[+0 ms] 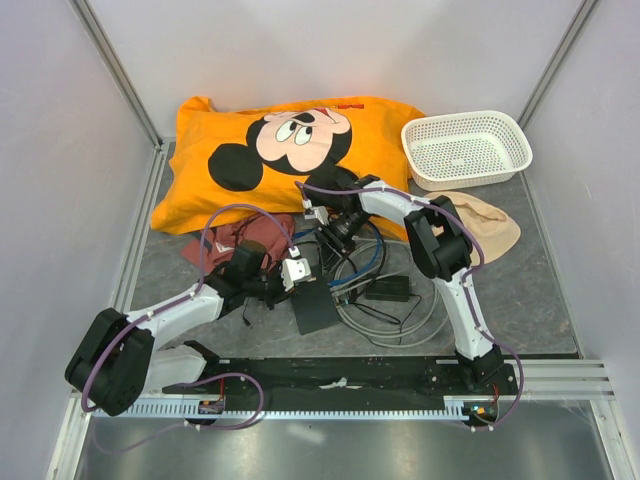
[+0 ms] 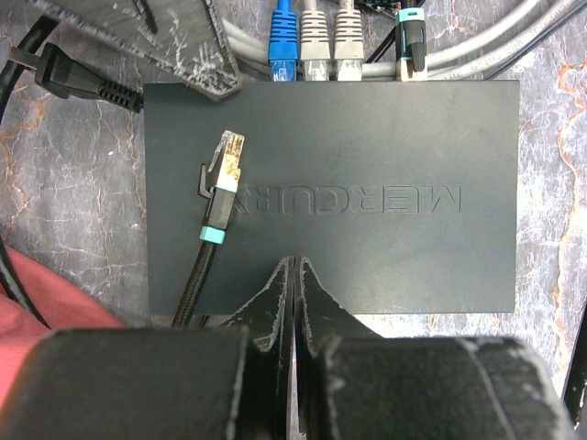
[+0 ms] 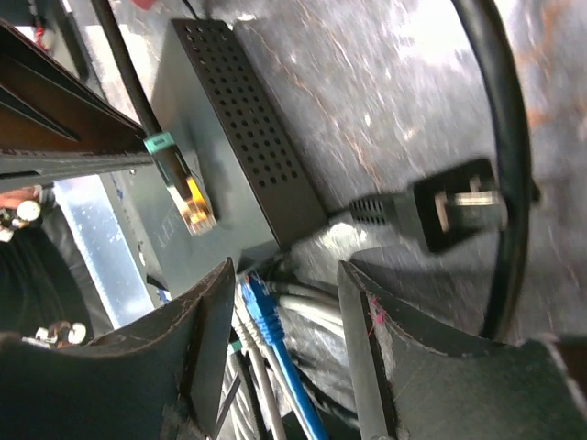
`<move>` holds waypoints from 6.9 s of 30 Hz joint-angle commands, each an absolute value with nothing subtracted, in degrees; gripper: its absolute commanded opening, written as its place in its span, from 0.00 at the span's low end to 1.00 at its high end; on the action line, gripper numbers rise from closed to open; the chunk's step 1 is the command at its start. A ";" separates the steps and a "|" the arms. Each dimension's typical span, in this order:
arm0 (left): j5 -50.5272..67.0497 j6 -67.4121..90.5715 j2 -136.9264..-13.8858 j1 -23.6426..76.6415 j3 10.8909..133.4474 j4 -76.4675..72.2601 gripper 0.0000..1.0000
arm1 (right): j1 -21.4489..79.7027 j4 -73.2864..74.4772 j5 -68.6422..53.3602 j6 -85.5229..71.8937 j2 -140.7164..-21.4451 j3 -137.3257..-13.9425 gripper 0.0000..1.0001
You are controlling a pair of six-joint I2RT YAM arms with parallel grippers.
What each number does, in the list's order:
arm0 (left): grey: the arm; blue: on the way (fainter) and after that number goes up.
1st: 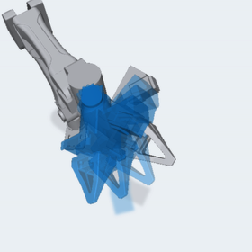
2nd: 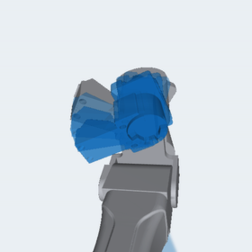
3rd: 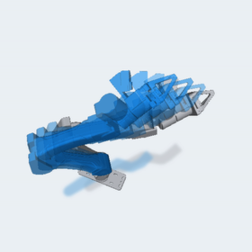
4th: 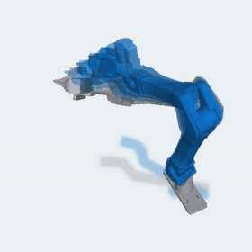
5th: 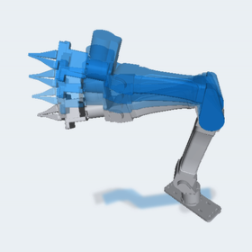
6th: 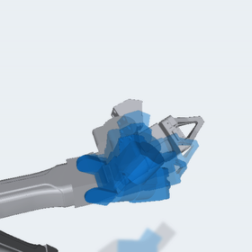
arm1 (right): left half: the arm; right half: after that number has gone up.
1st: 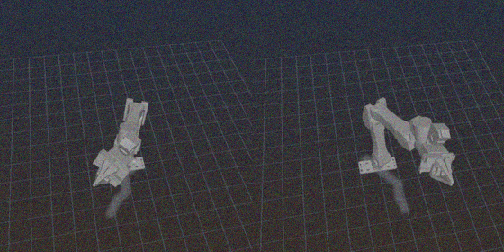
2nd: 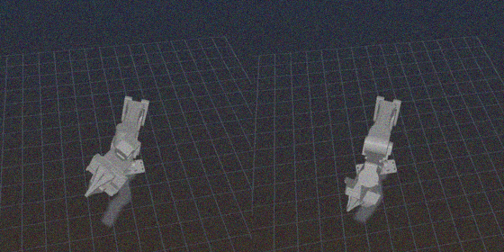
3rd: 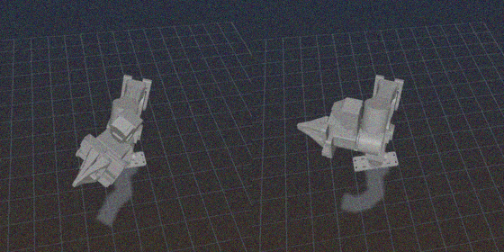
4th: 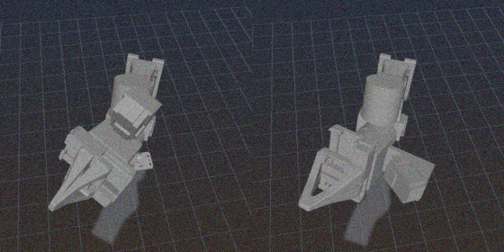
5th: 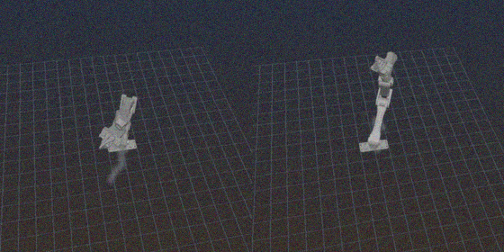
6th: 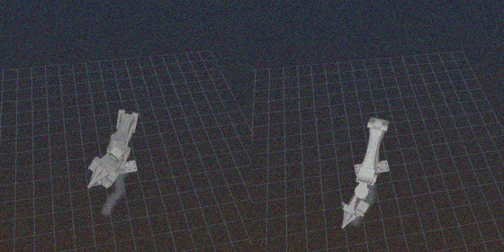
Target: Pull the plug from the switch port
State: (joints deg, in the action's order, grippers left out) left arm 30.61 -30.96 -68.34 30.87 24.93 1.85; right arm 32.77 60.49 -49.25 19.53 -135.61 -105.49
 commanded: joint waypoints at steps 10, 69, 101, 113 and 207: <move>26.63 -32.52 -70.22 30.15 22.76 8.26 0.01 | 28.65 60.46 -47.61 22.50 -131.74 -96.58 0.61; 26.89 -32.61 -70.22 29.97 22.68 8.44 0.01 | 35.33 70.31 -42.37 28.12 -142.03 -110.74 0.13; 26.81 -32.61 -70.40 29.97 22.68 8.26 0.01 | 30.68 71.37 -30.33 35.24 -140.45 -106.00 0.08; 26.81 -32.61 -70.49 29.97 22.85 8.35 0.02 | 28.13 70.14 -23.91 38.06 -136.85 -102.04 0.08; 26.54 -32.52 -71.81 29.97 23.29 8.44 0.02 | 35.16 83.67 -54.23 44.39 -139.83 -110.47 0.39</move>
State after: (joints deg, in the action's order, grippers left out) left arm 30.59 -30.98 -69.28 30.46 25.21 1.10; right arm 34.22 77.38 -53.34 42.33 -140.94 -110.13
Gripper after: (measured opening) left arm 0.022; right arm 0.395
